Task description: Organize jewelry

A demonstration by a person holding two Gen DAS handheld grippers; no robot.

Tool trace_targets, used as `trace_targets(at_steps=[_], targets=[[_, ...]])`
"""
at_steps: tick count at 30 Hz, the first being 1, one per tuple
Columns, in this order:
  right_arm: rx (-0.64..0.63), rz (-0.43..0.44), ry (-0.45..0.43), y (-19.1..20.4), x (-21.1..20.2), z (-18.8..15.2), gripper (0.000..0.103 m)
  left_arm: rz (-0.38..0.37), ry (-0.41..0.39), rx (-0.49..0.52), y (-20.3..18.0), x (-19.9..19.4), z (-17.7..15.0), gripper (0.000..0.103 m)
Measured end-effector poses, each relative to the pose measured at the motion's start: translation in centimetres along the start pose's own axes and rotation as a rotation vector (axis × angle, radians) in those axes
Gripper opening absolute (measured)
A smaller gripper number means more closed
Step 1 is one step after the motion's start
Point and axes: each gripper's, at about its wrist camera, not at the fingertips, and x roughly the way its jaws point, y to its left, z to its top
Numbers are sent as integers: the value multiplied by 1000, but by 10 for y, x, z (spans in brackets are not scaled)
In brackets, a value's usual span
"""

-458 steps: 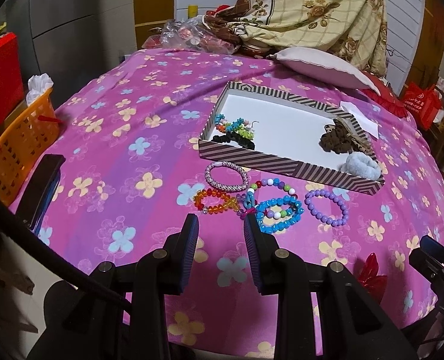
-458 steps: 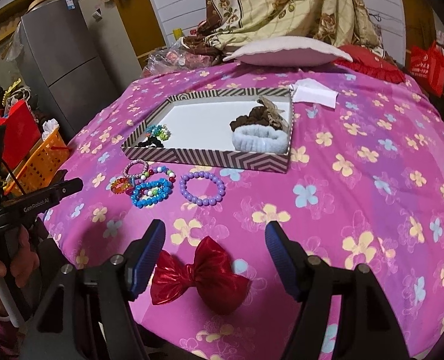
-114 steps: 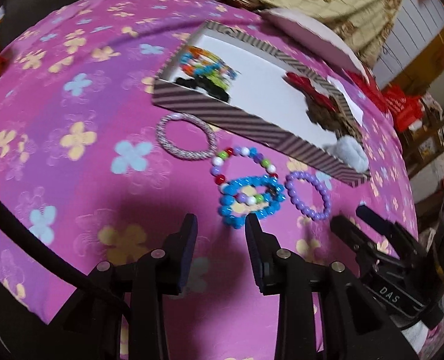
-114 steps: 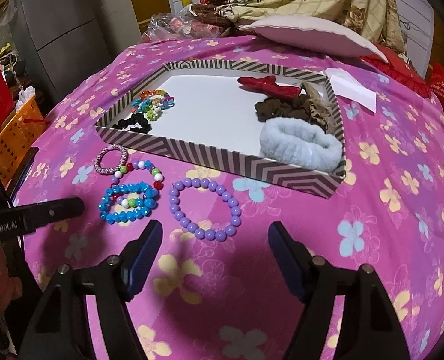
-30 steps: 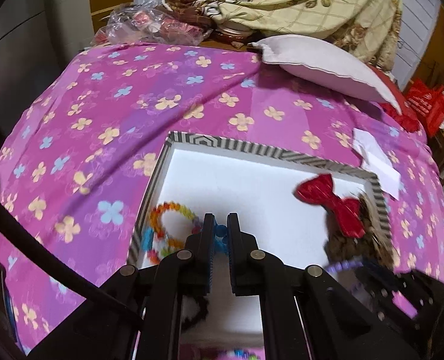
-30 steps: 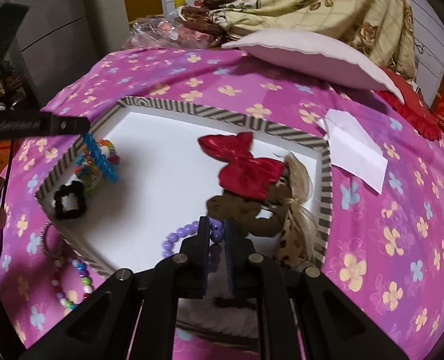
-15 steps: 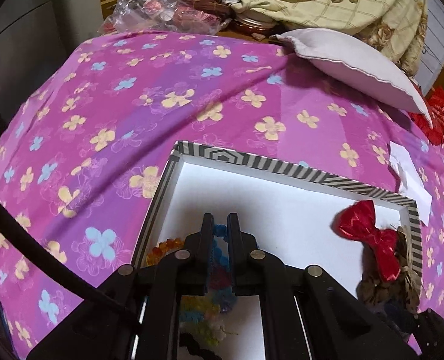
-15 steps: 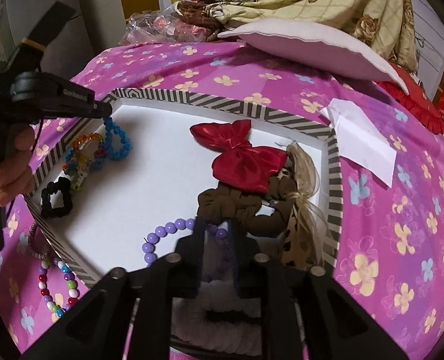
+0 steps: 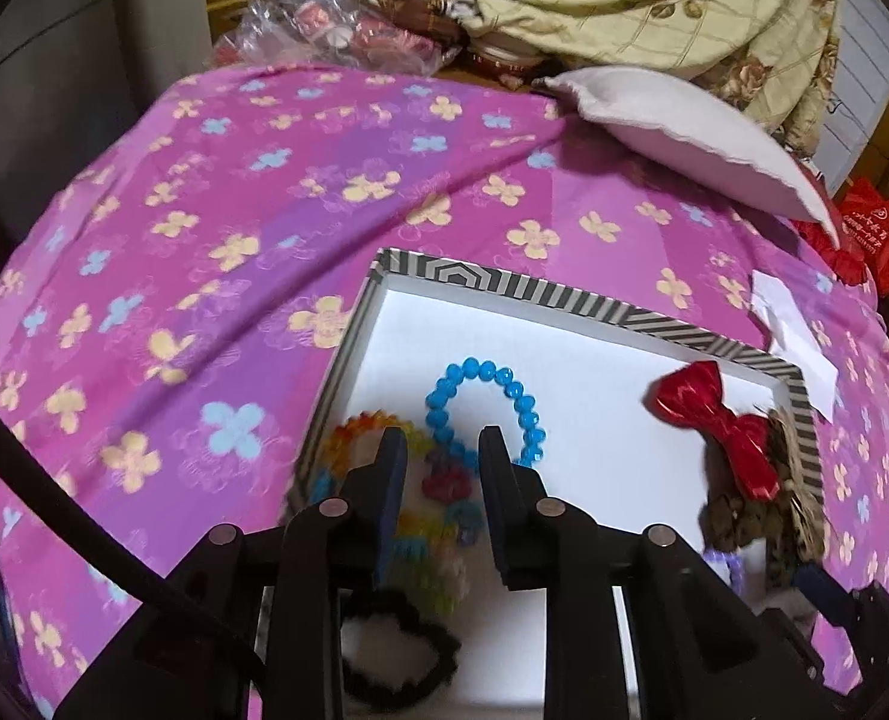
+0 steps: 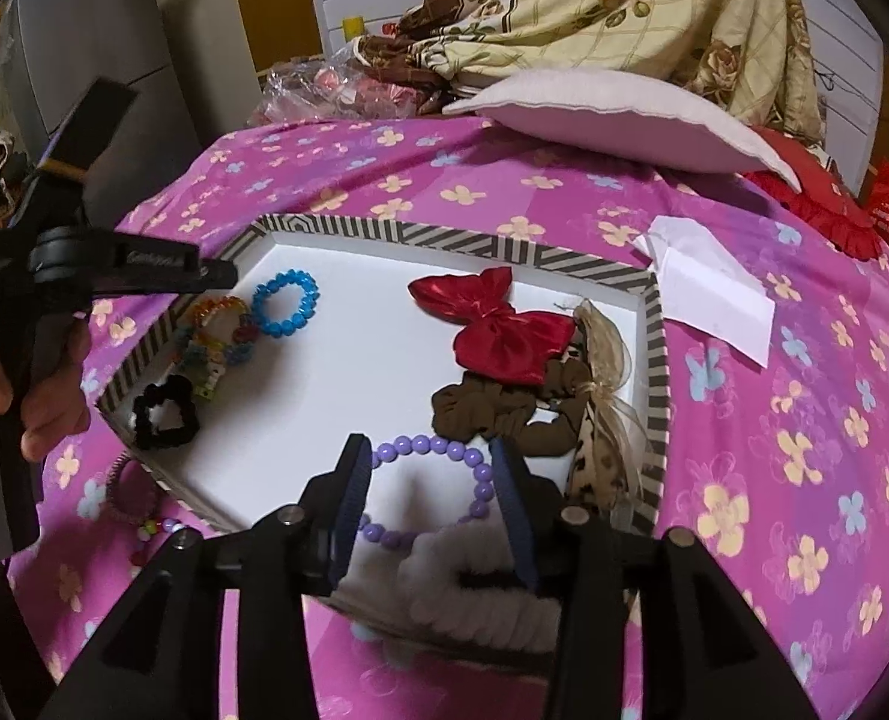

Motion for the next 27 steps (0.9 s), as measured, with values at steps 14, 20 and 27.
trace_targets(at_steps=[14,20,27], targets=[[19,-12,-50,26,-55,-27,57,42,-118,39,9,-84,-75,43],[26,-17,-53,35,-74,-45,60,74,-170,56,11,-112,-105,43],[40,-15,-56,43,-91,-62,63,85,-196,56,13,-132,-131,43]])
